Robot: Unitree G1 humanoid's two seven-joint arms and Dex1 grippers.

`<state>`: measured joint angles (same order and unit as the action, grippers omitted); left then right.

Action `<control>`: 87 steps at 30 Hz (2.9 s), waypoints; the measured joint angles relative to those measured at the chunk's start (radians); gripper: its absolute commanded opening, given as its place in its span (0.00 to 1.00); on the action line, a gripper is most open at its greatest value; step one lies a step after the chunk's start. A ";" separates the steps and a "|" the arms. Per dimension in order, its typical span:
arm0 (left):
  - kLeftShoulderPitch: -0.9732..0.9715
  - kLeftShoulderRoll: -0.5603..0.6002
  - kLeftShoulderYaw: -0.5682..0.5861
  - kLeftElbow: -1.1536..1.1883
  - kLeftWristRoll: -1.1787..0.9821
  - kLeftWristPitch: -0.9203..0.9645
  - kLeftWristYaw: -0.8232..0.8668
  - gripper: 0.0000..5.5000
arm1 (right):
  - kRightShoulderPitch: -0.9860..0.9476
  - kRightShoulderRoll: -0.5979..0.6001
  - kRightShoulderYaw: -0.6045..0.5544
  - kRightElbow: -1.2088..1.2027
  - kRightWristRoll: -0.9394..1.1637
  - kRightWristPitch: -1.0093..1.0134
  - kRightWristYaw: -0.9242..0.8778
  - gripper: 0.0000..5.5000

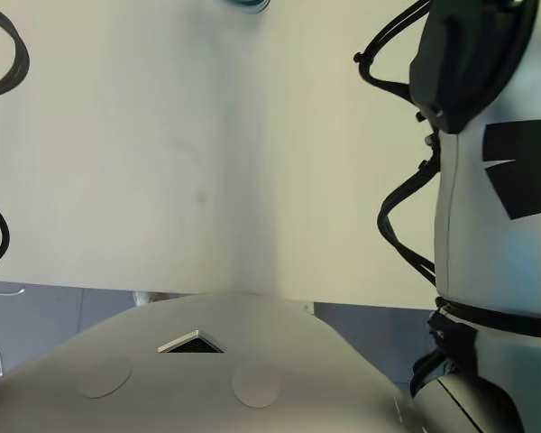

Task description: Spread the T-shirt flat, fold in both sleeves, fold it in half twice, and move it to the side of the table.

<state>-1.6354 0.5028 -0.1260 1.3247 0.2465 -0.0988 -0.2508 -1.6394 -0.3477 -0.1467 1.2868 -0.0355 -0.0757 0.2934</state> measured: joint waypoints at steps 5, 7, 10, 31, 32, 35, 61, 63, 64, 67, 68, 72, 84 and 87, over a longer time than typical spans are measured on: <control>-0.005 0.006 0.028 0.022 0.001 0.005 -0.084 0.00 | -0.003 -0.032 0.044 0.031 -0.050 -0.026 0.069 0.00; 0.045 0.035 0.014 0.009 0.000 -0.014 -0.277 0.00 | 0.014 -0.075 0.082 0.022 -0.079 -0.045 0.197 0.00; 0.161 0.088 0.002 -0.043 -0.014 -0.043 -0.593 0.00 | 0.084 -0.127 0.114 -0.020 -0.083 -0.043 0.412 0.00; 1.968 0.754 -0.082 -1.989 -0.259 0.539 -0.958 0.15 | 1.874 -0.709 0.513 -1.947 0.222 0.671 0.902 0.12; 1.964 0.755 -0.049 -1.992 -0.275 0.562 -0.959 0.20 | 1.871 -0.709 0.508 -1.955 0.223 0.689 0.897 0.17; 1.892 0.746 0.107 -2.020 -0.498 0.674 -1.017 0.20 | 1.829 -0.722 0.394 -1.980 0.400 0.794 0.940 0.20; 1.272 0.174 -0.232 -1.167 -0.195 0.558 -0.501 0.01 | 0.849 0.039 0.439 -0.256 -0.002 0.243 0.224 0.00; 1.238 0.116 -0.221 -1.109 -0.195 0.549 -0.469 0.01 | 0.859 0.054 0.412 -0.252 -0.003 0.207 0.213 0.00; 1.215 0.094 -0.221 -1.079 -0.194 0.544 -0.466 0.01 | 0.858 0.066 0.395 -0.237 -0.001 0.189 0.201 0.00; 1.085 0.002 -0.224 -0.910 -0.194 0.526 -0.479 0.01 | 0.826 0.120 0.347 -0.145 -0.006 0.105 0.127 0.00; 1.041 -0.015 -0.223 -0.869 -0.194 0.513 -0.481 0.01 | 0.810 0.124 0.323 -0.129 -0.005 0.079 0.111 0.00; 1.037 0.011 -0.065 -0.975 -0.295 0.534 -0.500 0.01 | 0.835 0.085 0.263 -0.429 0.118 0.121 0.299 0.00; 1.856 0.410 0.485 -1.625 -0.667 0.934 -0.852 0.28 | 1.566 -0.178 0.408 -1.697 0.373 0.938 0.390 0.00; 1.925 0.408 0.485 -1.599 -0.666 0.942 -0.830 0.28 | 1.563 -0.213 0.412 -1.642 0.318 0.947 0.354 0.00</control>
<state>0.2895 0.9103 0.3589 -0.2741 -0.4195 0.8434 -1.0803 -0.0763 -0.5607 0.2649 -0.3551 0.2824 0.8712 0.6478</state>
